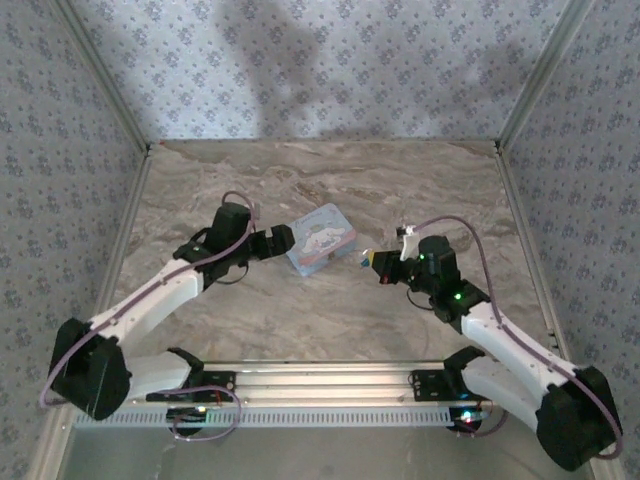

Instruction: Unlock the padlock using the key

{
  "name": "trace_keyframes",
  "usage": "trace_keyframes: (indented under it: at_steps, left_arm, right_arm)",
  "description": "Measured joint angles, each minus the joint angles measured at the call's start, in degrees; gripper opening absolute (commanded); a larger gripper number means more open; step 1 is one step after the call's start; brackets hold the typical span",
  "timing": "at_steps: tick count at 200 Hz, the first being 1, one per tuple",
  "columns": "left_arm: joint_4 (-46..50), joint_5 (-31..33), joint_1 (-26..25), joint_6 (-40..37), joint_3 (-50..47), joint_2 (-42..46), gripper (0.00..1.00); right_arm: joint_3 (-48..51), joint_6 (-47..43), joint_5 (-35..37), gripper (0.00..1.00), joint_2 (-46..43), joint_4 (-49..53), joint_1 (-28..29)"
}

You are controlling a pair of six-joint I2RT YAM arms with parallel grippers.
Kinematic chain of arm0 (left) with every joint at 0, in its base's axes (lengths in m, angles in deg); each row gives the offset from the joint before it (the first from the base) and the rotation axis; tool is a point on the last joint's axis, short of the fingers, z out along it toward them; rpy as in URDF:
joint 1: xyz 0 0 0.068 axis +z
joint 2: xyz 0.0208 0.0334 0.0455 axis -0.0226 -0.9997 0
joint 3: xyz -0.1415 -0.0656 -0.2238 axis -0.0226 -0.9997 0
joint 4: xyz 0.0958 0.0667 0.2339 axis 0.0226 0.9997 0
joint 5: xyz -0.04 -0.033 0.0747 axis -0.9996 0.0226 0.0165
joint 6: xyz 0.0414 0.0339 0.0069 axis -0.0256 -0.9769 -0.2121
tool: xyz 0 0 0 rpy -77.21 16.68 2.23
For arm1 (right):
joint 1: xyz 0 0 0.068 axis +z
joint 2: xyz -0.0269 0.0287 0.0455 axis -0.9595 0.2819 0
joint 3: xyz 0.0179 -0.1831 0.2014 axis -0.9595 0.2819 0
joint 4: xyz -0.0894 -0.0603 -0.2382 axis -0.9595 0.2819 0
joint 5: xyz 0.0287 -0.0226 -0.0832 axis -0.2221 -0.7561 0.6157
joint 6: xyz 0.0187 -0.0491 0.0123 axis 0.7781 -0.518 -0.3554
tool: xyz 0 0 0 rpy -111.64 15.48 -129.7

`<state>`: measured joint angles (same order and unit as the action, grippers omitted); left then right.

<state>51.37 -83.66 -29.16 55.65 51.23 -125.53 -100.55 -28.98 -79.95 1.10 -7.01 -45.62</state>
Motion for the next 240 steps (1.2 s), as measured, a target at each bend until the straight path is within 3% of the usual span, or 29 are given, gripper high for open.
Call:
trace_keyframes:
  at_steps: [57, 98, 182, 240]
  left_arm:
    - [0.0, 0.5, -0.5, -2.4, -6.4, 9.1, 0.98]
    - [1.3, 1.1, -0.7, -2.5, -8.7, 11.2, 0.98]
    - [1.7, 1.3, -0.7, -2.5, -10.5, 13.3, 0.98]
    - [1.7, 1.3, -0.7, -3.0, -10.5, 12.4, 0.98]
  right_arm:
    - [-5.4, -1.0, 6.2, 0.00, -2.8, 22.7, 10.6]
    - [-5.8, -0.6, 9.4, 0.00, 2.9, 30.6, 16.0]
    - [-5.8, -1.3, 9.0, 0.00, 15.7, 28.5, 16.5]
    - [-5.8, -1.7, 5.2, 0.11, 20.8, 21.7, 13.1]
